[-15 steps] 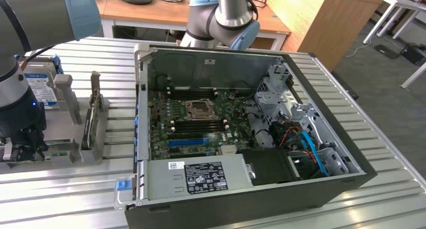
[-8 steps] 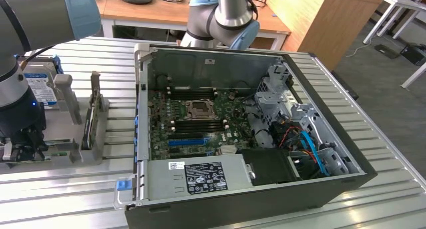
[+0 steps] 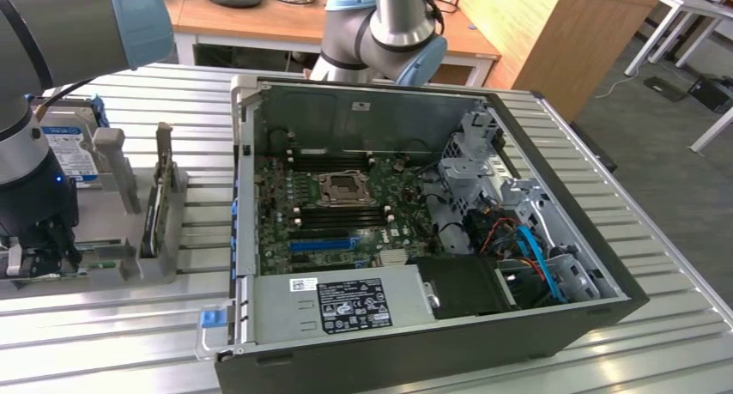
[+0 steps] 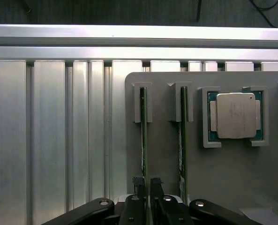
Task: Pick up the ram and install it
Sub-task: 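Pick up the ram and move it above insertion slot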
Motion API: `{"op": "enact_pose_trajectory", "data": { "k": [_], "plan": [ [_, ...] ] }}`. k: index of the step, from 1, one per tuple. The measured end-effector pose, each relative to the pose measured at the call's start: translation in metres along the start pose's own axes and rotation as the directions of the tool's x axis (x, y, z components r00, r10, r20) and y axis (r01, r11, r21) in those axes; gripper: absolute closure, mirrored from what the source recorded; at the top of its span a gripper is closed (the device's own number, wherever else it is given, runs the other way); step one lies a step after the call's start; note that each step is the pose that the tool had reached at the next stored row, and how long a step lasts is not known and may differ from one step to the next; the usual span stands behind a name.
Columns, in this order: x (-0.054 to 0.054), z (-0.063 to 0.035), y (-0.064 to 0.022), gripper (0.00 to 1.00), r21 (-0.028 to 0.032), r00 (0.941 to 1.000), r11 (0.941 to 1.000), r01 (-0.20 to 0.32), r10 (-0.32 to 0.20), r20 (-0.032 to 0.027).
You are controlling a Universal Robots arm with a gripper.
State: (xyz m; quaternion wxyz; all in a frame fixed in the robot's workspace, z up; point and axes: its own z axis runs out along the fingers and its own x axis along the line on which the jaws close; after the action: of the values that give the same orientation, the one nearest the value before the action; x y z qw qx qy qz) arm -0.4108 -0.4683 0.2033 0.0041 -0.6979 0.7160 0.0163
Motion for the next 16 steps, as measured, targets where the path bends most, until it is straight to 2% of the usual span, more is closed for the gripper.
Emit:
{"op": "enact_pose_trajectory", "data": {
  "k": [14,15,16],
  "plan": [
    [0.0000,0.0000,0.0000,0.81,0.0000,1.0000,1.0000,0.000,0.000,-0.0001],
    [0.0000,0.0000,0.0000,0.82,0.0000,1.0000,1.0000,0.000,0.000,-0.0003],
    [0.0000,0.0000,0.0000,0.88,0.0000,1.0000,1.0000,0.000,0.000,-0.0002]
  ]
}}
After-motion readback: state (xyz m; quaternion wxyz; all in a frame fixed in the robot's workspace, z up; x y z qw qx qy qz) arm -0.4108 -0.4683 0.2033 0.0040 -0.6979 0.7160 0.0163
